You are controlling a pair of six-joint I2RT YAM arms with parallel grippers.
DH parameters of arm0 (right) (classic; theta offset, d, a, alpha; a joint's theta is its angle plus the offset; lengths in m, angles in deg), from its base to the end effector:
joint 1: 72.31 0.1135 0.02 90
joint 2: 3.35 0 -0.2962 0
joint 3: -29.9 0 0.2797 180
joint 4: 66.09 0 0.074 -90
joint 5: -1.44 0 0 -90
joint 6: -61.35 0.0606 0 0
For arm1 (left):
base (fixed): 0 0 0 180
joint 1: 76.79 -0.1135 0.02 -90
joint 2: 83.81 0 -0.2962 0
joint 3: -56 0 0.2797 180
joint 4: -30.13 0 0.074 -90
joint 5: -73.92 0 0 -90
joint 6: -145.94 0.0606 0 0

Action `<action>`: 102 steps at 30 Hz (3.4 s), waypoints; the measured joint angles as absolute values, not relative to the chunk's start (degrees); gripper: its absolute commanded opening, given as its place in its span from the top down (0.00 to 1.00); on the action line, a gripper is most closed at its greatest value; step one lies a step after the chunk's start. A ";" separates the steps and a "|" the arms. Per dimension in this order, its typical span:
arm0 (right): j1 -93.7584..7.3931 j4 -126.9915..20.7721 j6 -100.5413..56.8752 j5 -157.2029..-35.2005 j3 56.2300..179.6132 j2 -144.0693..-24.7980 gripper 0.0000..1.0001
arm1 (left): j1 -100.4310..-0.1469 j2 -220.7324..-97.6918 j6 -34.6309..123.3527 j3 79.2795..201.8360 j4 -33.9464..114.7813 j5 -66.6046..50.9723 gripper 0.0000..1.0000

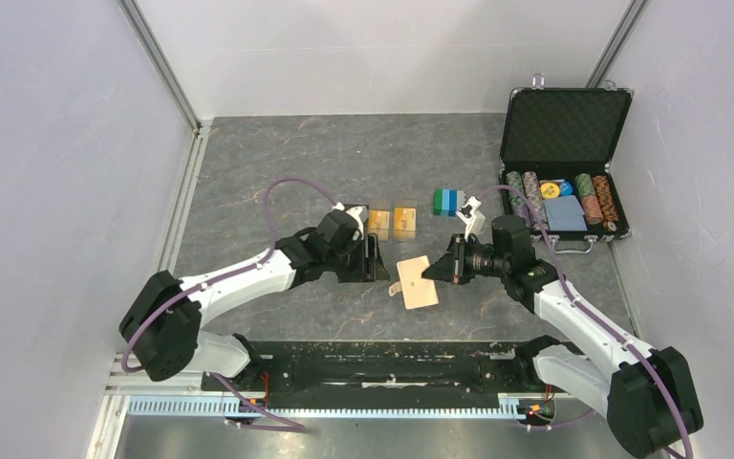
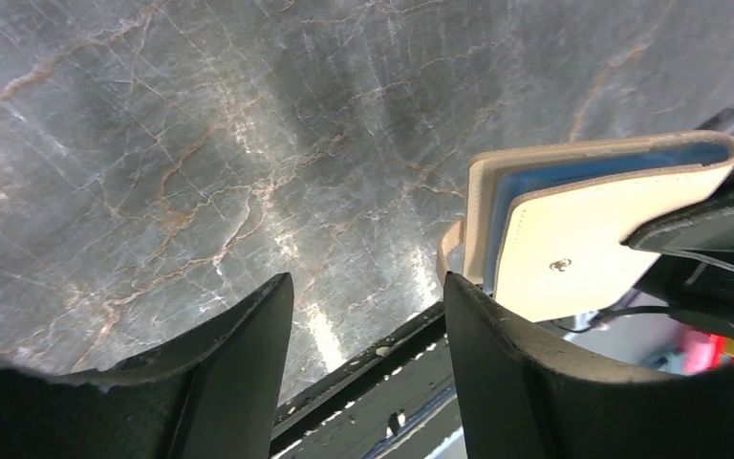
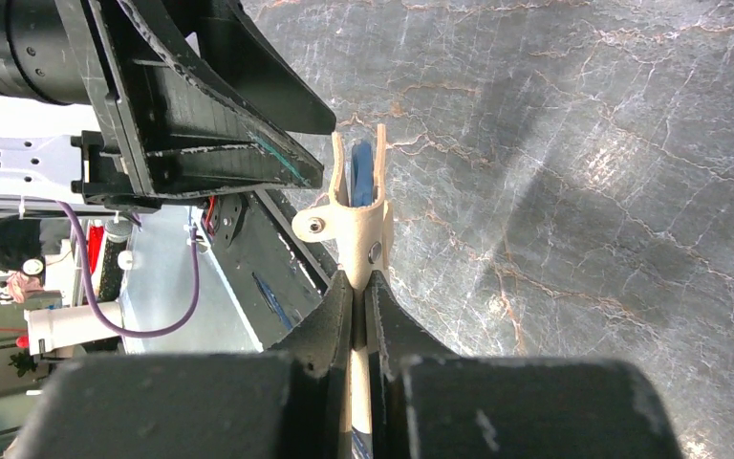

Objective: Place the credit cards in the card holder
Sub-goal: Open the card holder at the center of the board.

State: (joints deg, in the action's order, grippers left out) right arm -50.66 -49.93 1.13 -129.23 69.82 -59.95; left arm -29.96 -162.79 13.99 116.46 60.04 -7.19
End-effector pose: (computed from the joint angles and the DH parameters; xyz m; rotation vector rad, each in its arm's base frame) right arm 0.1952 0.1200 0.2154 -0.2893 2.2432 1.2643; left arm 0.2103 -0.2379 0.2152 0.1875 2.5970 -0.8356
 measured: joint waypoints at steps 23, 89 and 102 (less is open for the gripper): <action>-50.66 -50.22 3.12 -129.09 70.87 -60.50 1.00 | -29.54 -164.97 11.65 113.53 52.04 2.18 0.60; -41.66 -47.53 -16.37 -133.42 86.41 -56.78 0.19 | -29.41 -170.96 40.76 162.49 97.00 6.69 0.98; -39.67 -46.24 -19.35 -116.68 86.41 -57.26 0.64 | -29.39 -171.31 36.96 162.49 96.19 8.30 0.96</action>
State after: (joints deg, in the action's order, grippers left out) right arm -39.67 -46.24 -19.35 -116.68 86.41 -57.26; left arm -29.39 -171.31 36.96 162.49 96.19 8.30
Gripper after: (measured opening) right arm 0.444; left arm 0.053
